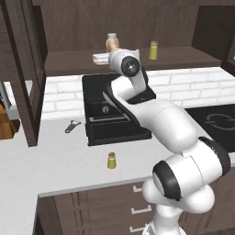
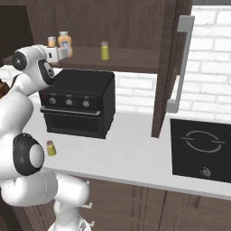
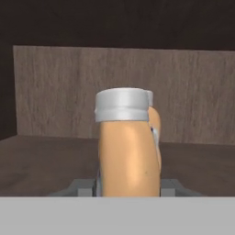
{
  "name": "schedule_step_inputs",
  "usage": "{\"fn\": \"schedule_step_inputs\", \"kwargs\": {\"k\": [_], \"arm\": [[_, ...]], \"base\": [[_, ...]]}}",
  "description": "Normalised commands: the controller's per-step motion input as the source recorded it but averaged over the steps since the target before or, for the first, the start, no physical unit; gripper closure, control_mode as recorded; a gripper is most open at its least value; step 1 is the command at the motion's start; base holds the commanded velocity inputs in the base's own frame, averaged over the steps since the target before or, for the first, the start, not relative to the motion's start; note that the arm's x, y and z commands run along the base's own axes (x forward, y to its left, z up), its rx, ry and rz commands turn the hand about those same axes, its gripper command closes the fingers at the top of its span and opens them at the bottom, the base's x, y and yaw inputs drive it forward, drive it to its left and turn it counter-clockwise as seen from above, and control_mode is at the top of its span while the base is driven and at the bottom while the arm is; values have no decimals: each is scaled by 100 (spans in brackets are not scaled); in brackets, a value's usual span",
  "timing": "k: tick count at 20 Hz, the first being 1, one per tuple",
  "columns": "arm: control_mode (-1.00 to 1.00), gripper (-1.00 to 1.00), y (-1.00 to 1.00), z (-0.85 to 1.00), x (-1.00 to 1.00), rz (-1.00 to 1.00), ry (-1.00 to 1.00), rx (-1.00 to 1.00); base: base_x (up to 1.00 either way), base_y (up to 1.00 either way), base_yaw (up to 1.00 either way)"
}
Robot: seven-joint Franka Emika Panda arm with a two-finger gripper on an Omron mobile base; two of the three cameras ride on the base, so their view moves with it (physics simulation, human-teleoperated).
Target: Put the shaker and condiment bottle from the counter next to their counterparts in the cabinet.
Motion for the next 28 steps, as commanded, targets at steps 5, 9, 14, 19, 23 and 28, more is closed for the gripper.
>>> {"fn": "schedule_step_inputs", "kwargs": {"k": [5, 9, 14, 19, 23, 28], "arm": [[-100, 100, 0, -28, 37, 0, -5, 0], [-100, 100, 0, -32, 36, 0, -10, 0], [-100, 100, 0, -28, 22, 0, -8, 0], [-100, 100, 0, -24, 17, 0, -3, 0], [-100, 100, 0, -28, 20, 0, -2, 0], [-100, -100, 0, -31, 21, 0, -5, 0]], "base": [[0, 0, 0], [0, 0, 0], [0, 0, 0], [0, 0, 0], [0, 0, 0], [0, 0, 0]]}}
